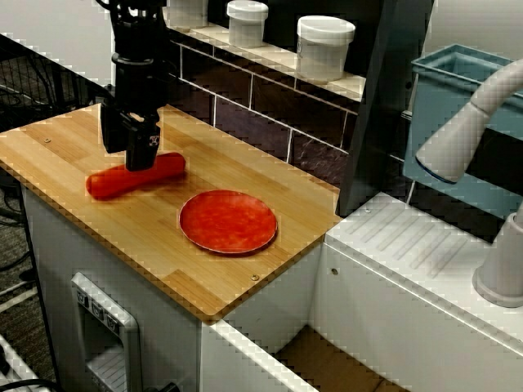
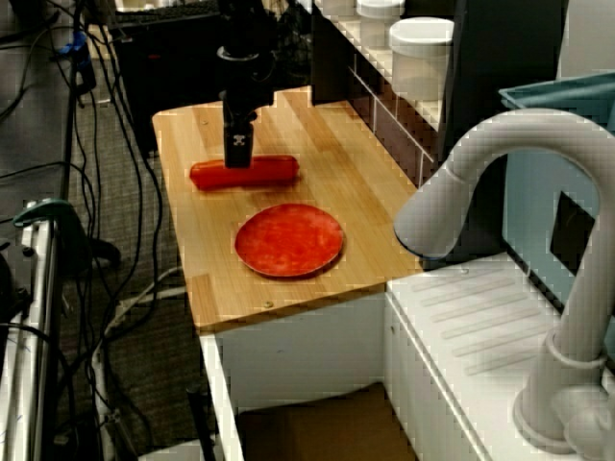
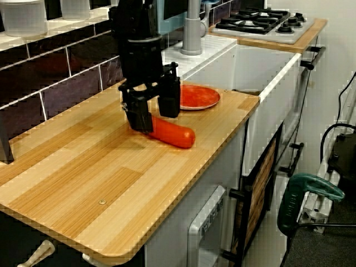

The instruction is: Put the object on the plate

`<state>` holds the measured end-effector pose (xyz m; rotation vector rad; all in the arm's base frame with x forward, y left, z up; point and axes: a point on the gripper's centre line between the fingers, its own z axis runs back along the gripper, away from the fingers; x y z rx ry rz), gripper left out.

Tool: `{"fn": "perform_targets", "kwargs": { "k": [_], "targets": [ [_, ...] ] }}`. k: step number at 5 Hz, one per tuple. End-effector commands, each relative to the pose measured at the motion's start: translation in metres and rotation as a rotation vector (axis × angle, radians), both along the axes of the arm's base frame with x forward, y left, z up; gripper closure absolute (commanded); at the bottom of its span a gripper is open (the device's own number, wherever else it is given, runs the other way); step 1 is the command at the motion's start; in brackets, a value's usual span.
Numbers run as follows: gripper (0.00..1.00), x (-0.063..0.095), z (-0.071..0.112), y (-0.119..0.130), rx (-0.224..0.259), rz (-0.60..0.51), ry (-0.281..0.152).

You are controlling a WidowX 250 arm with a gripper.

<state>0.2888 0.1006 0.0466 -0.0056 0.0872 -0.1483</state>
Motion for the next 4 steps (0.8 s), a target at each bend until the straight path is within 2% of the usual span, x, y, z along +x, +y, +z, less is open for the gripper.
{"fn": "perform_targets", "kwargs": {
  "k": [1, 4],
  "targets": [
    [0.0, 0.007, 0.009, 0.014, 0.027, 0.04, -0.069],
    [0.0, 0.014, -0.022, 0.005, 0.06, 0.038, -0.038]
  ]
}}
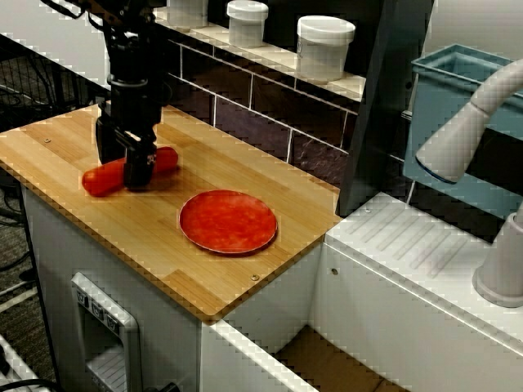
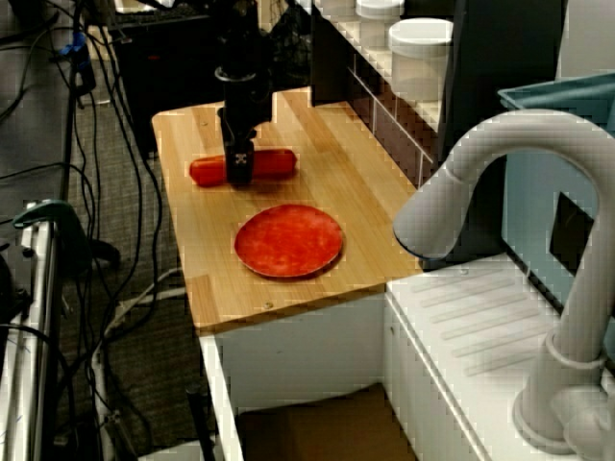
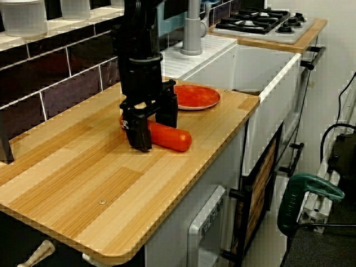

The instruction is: Put the object on the plate

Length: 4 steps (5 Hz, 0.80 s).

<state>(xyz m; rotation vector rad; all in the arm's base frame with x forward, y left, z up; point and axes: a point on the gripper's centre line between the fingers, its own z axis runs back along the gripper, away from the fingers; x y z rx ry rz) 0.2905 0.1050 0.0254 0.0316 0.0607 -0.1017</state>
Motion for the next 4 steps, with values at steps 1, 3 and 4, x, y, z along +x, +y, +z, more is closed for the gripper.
{"fn": "perform_targets", "kwargs": {
  "k": [1, 3, 4],
  "targets": [
    [1.0, 0.016, -0.003, 0.0, 0.028, -0.018, -0.008],
    [1.0, 0.017, 0.039, 0.002, -0.011, -0.115, -0.034],
    [1.0, 0.012, 0.06, -0.009, -0.013, -0.184, -0.076]
  ]
}}
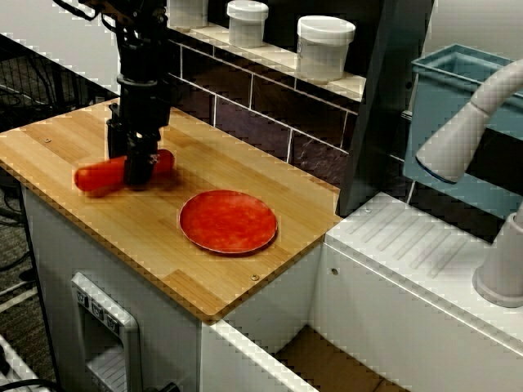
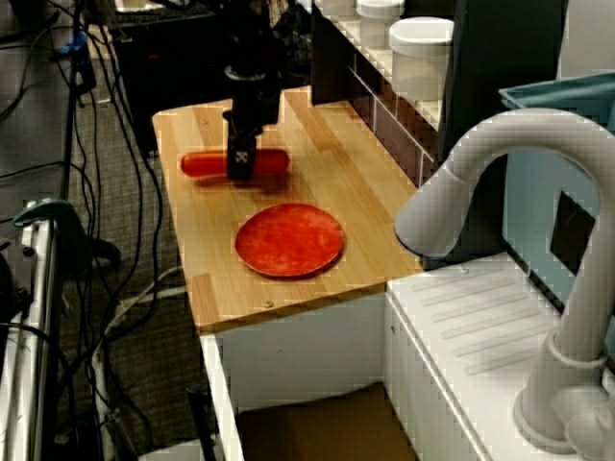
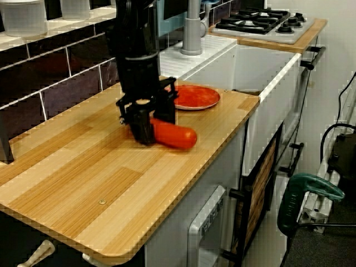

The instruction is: Put the object on the plate

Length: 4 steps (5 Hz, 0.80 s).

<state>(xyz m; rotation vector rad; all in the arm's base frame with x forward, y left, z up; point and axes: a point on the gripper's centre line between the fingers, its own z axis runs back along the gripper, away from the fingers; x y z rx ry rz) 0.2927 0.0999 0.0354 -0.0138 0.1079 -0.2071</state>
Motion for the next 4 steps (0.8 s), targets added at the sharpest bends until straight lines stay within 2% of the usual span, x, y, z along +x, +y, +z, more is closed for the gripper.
{"fn": "perform_targets", "kwargs": {
  "k": [1, 2, 4],
  "targets": [
    [1.0, 0.013, 0.057, -0.018, 0.024, -0.119, -0.131],
    [1.0, 0.015, 0.055, -0.037, 0.032, -0.162, -0.149],
    [1.0, 0.018, 0.039, -0.075, 0.047, -0.224, -0.133]
  ]
}}
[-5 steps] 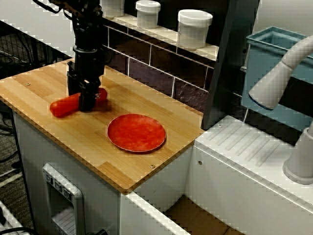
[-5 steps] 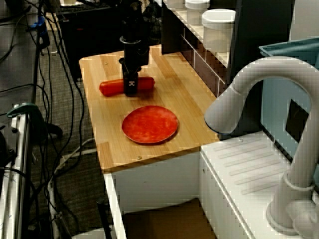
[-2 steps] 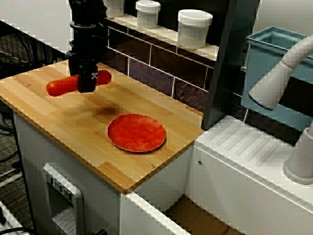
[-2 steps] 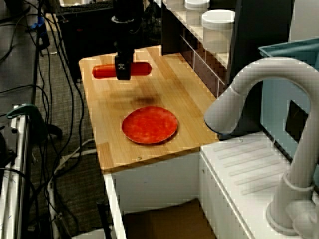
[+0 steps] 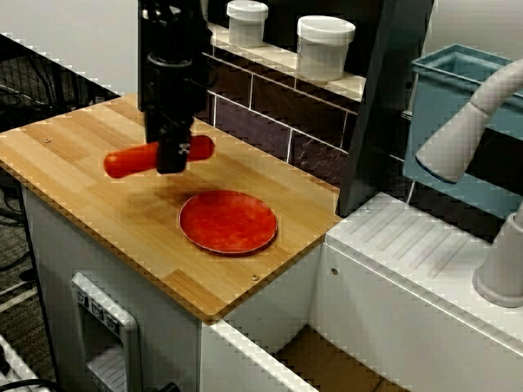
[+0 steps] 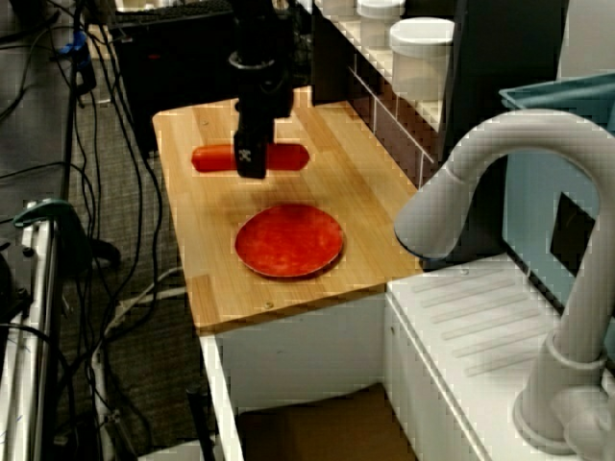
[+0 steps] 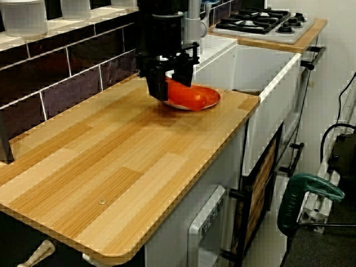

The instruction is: Put the object on the plate

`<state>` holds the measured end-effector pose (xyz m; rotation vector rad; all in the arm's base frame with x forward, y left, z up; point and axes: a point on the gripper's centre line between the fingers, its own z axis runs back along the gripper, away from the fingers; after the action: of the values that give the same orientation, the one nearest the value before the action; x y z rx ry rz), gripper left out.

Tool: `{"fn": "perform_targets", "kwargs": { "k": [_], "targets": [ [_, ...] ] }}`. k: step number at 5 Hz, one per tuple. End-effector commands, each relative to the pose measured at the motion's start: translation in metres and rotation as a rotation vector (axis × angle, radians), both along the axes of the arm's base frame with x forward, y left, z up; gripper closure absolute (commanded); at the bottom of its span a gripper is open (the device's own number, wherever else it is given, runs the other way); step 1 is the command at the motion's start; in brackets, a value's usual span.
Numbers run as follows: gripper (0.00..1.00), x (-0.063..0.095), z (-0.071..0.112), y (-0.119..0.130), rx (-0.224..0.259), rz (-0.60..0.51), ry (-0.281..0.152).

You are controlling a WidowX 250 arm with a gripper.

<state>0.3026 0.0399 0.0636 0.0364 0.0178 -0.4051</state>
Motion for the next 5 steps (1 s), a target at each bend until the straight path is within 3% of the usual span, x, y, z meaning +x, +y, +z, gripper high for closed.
{"fn": "perform_targets", "kwargs": {
  "k": [1, 3, 4, 5],
  "targets": [
    [1.0, 0.006, 0.009, -0.03, 0.021, -0.052, -0.041],
    [1.0, -0.001, -0.001, -0.048, 0.053, -0.068, -0.065],
    [1.0, 0.003, -0.01, -0.053, 0.068, -0.056, -0.064],
    [0.0, 0.008, -0.011, -0.052, 0.091, -0.039, -0.069]
  ]
}}
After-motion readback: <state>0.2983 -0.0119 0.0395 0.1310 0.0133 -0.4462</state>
